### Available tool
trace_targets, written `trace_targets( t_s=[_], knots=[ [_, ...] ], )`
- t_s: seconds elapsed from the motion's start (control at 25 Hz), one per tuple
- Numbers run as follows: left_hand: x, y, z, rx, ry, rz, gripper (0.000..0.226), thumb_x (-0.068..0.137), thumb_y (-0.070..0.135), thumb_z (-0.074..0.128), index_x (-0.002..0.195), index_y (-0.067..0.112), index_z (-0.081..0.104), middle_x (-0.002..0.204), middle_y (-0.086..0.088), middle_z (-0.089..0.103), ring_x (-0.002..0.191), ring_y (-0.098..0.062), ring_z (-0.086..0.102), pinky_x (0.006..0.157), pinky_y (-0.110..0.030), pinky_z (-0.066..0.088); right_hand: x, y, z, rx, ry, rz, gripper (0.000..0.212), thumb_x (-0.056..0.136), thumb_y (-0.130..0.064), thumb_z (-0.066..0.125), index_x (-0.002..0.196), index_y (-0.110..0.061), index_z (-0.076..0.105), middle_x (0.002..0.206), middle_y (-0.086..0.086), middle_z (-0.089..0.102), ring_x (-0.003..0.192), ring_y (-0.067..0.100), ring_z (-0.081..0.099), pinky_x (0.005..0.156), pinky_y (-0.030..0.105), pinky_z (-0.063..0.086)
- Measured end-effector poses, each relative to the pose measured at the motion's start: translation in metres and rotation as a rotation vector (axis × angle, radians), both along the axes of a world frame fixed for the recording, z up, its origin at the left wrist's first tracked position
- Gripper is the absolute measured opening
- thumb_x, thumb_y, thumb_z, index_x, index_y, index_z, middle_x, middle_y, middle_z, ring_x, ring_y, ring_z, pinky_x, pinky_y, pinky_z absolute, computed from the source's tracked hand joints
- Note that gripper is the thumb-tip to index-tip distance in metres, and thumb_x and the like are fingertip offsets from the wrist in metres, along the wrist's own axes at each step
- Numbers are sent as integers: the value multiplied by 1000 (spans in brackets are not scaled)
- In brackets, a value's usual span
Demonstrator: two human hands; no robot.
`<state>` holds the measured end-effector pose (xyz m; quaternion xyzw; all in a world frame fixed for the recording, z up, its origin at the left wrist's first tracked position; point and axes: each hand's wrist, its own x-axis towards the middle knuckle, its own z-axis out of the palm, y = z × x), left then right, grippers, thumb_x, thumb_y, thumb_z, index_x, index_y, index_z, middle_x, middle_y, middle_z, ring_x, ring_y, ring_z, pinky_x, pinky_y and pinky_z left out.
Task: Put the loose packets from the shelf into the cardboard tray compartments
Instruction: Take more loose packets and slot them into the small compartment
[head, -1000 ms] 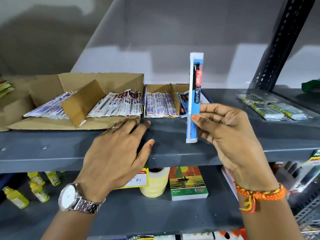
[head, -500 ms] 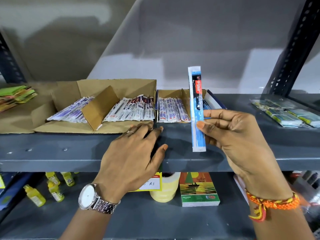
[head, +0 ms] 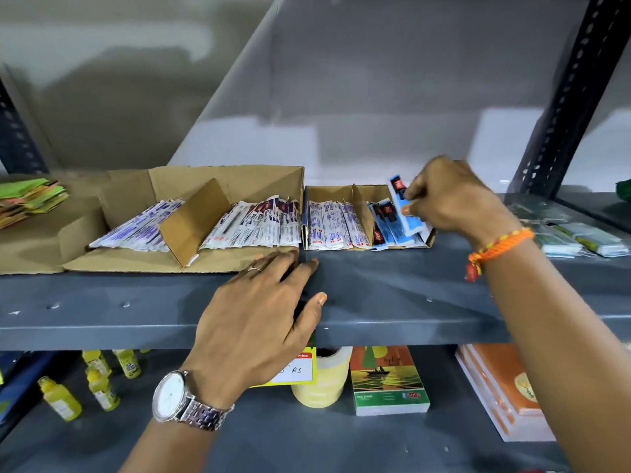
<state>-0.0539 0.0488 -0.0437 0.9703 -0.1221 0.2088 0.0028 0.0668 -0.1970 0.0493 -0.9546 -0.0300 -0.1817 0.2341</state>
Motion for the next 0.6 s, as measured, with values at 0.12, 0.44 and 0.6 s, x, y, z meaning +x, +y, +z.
trace_targets(
  t_s=[0.12,0.44,0.6],
  knots=[
    [-1,0,0,-8,0,-5,58,98,56,20,140,29,49,141,5,54,126,-19,52,92,-36,49,19,14,-4,-131,55,23,32,79,-11,84,107,-2,72,118,18,67,105,33,67,95,36,56],
    [-1,-1,-1,-16,-1,-4,62,96,58,17,144,30,47,149,5,49,134,-17,47,99,-35,46,34,17,-21,-301,40,0,24,81,-3,77,103,0,66,110,21,64,94,34,63,69,27,43],
    [0,-1,-1,-18,1,-10,64,96,58,15,145,30,44,151,5,47,138,-16,43,104,-35,43,34,17,-24,-338,41,-12,31,80,-2,78,109,-3,64,115,19,60,102,35,63,70,27,43]
  ],
)
